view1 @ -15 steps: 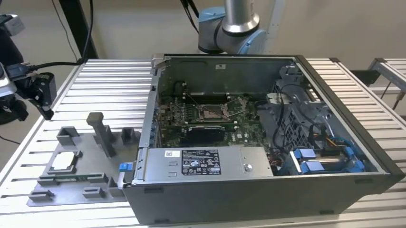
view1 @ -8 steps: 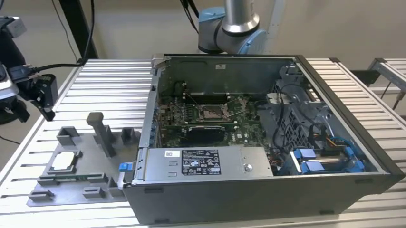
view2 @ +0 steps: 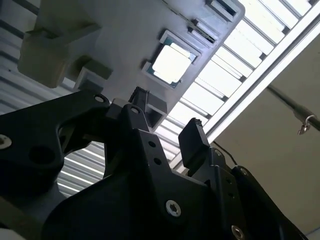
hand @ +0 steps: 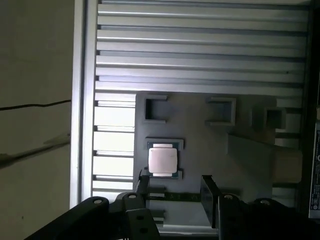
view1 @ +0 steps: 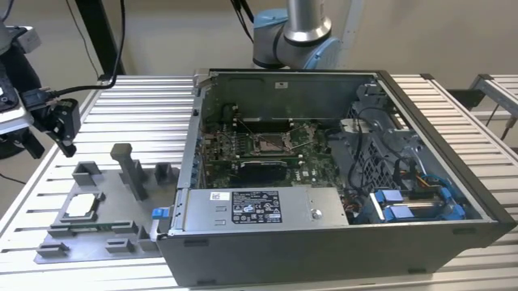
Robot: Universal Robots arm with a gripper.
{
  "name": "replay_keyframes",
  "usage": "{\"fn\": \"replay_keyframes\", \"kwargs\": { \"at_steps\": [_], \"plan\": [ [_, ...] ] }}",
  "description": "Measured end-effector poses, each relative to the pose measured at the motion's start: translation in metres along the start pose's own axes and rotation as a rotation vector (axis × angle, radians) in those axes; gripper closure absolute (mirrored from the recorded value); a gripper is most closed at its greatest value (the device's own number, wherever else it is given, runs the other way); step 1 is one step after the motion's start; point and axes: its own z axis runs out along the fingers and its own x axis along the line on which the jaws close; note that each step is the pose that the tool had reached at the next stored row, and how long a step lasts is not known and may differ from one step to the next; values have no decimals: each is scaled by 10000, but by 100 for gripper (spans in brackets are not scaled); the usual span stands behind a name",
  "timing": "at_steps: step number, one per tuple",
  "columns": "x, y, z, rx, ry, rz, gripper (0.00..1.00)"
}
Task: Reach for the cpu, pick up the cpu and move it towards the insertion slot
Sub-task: 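Pick up the cpu and move it towards the insertion slot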
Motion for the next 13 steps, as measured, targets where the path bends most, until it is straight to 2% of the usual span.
{"fn": "replay_keyframes", "kwargs": {
  "at_steps": [5, 7, 13],
  "plan": [
    [0, 0, 5, 1, 1, 1, 100],
    [-2, -2, 43, 0, 0, 0, 100],
    [-2, -2, 48, 0, 0, 0, 100]
  ]
}}
